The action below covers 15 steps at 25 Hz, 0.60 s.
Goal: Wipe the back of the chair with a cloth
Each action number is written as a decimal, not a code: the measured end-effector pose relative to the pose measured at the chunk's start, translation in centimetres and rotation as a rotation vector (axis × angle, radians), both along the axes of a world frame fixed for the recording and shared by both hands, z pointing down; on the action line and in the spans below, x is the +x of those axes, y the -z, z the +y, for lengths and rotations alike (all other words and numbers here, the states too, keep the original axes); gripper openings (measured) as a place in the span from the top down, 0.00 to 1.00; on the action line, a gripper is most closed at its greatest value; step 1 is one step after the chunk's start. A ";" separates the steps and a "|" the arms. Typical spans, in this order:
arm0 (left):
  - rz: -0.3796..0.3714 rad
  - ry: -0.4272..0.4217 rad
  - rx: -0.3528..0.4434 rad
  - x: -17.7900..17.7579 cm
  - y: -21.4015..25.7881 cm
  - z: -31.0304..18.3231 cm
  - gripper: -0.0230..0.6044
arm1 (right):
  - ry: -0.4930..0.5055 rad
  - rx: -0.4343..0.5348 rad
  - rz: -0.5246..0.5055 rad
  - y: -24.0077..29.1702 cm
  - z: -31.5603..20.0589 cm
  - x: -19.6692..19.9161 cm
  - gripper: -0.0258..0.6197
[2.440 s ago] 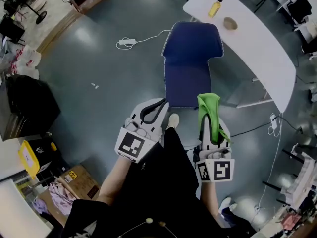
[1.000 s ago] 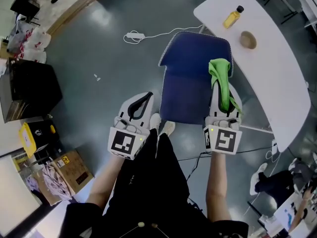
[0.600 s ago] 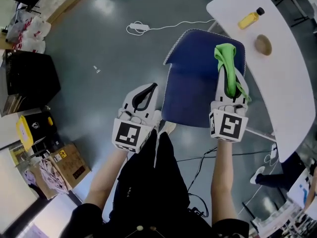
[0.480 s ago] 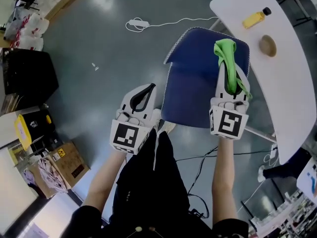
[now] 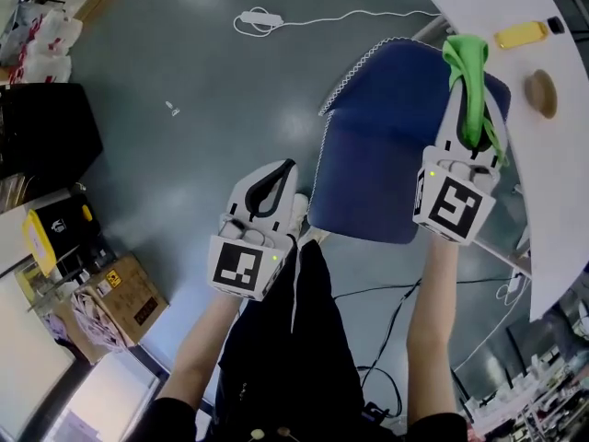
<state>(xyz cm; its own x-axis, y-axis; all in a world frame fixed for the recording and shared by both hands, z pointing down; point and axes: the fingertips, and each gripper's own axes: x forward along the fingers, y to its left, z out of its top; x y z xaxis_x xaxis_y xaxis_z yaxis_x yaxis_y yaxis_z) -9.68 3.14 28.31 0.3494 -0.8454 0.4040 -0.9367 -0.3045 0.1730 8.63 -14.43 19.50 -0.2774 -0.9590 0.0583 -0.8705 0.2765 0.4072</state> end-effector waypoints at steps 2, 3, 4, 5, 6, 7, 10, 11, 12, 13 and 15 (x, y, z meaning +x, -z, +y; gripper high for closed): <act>0.009 -0.004 -0.019 0.0 -1.1 -0.3 0.96 | -0.002 0.002 0.052 -1.3 -1.2 -0.4 0.87; 0.012 -0.005 -0.028 0.0 -1.7 -0.4 0.96 | -0.002 0.004 0.073 -1.9 -1.8 -0.7 0.87; 0.014 -0.005 -0.039 -0.1 -2.3 -0.5 0.96 | 0.000 0.005 0.090 -2.5 -2.3 -1.0 0.87; 0.016 -0.005 -0.050 -0.2 -2.8 -0.6 0.96 | 0.003 0.005 0.105 -3.1 -2.8 -1.4 0.87; 0.018 -0.003 -0.061 -0.4 -3.4 -0.7 0.96 | 0.010 0.007 0.120 -3.5 -3.0 -1.9 0.87; 0.021 0.000 -0.070 -0.6 -4.0 -0.7 0.96 | 0.018 0.013 0.137 -3.9 -3.2 -2.4 0.87; 0.031 0.008 -0.087 -0.7 -5.0 -0.9 0.96 | 0.052 0.034 0.204 -5.0 -3.1 -3.9 0.87; 0.032 0.006 -0.091 -0.6 -5.3 -1.0 0.96 | 0.062 0.027 0.232 -5.5 -3.0 -4.3 0.87; 0.031 0.001 -0.094 -0.5 -5.5 -1.3 0.96 | 0.071 0.017 0.260 -6.1 -3.0 -4.6 0.87; 0.028 -0.007 -0.098 -0.3 -5.7 -1.6 0.96 | 0.077 0.005 0.285 -6.8 -3.0 -4.8 0.87; 0.020 -0.026 -0.105 0.2 -6.2 -2.6 0.96 | 0.086 -0.005 0.309 -7.8 -3.2 -5.1 0.87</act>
